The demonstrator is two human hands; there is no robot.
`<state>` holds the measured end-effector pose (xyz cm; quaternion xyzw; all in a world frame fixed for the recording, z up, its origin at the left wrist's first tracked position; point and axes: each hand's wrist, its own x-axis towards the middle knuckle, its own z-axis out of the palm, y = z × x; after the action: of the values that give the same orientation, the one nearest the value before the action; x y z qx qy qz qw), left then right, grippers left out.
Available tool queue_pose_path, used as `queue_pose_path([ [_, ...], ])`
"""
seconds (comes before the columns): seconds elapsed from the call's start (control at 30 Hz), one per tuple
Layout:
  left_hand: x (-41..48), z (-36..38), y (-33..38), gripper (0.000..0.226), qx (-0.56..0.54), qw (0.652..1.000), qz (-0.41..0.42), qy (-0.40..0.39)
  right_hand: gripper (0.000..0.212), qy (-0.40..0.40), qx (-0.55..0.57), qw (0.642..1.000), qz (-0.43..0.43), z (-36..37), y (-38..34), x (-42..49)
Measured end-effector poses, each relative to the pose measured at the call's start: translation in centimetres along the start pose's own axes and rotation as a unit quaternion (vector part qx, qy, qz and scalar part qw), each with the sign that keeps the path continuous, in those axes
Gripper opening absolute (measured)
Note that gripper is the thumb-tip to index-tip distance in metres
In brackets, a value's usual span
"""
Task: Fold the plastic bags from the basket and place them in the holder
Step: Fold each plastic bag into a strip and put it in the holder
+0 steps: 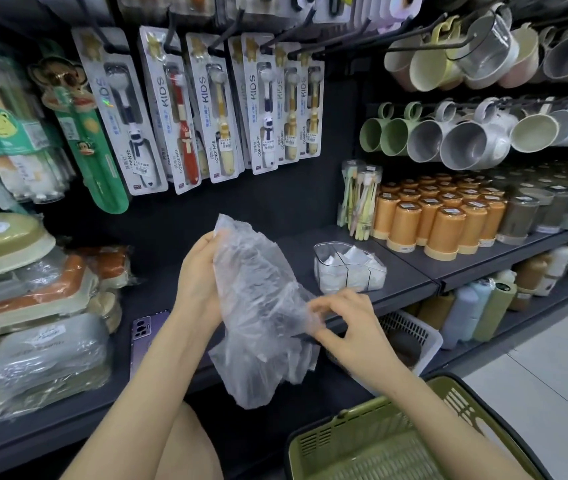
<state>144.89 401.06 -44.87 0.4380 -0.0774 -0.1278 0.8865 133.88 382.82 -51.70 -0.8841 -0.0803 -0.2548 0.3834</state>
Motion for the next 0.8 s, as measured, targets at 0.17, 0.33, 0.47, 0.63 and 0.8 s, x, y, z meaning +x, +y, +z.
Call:
queue_pose_path([
  [0.17, 0.3, -2.6, 1.7, 0.019, -0.007, 0.998, 0.048, 0.05, 0.026, -0.032, -0.026, 0.999, -0.004, -2.0, 1.5, 0.0],
  [0.33, 0.7, -5.0, 2.4, 0.015, 0.031, 0.997, 0.045, 0.046, 0.031, -0.063, -0.065, 0.996, -0.004, -4.7, 3.2, 0.4],
  [0.47, 0.8, -6.4, 2.7, 0.01, 0.047, 0.997, -0.009, 0.058, 0.05, -0.07, -0.031, 0.997, 0.014, -6.6, 4.5, 0.7],
  [0.63, 1.4, -6.7, 2.2, 0.005, 0.037, 0.997, -0.018, 0.058, 0.044, -0.081, 0.052, 0.993, 0.073, -8.4, 3.8, 1.1],
  [0.8, 2.9, -6.3, 0.1, 0.014, 0.255, 0.95, 0.111, 0.14, 0.06, 0.023, 0.037, 0.973, 0.228, -7.6, 4.2, 2.9],
])
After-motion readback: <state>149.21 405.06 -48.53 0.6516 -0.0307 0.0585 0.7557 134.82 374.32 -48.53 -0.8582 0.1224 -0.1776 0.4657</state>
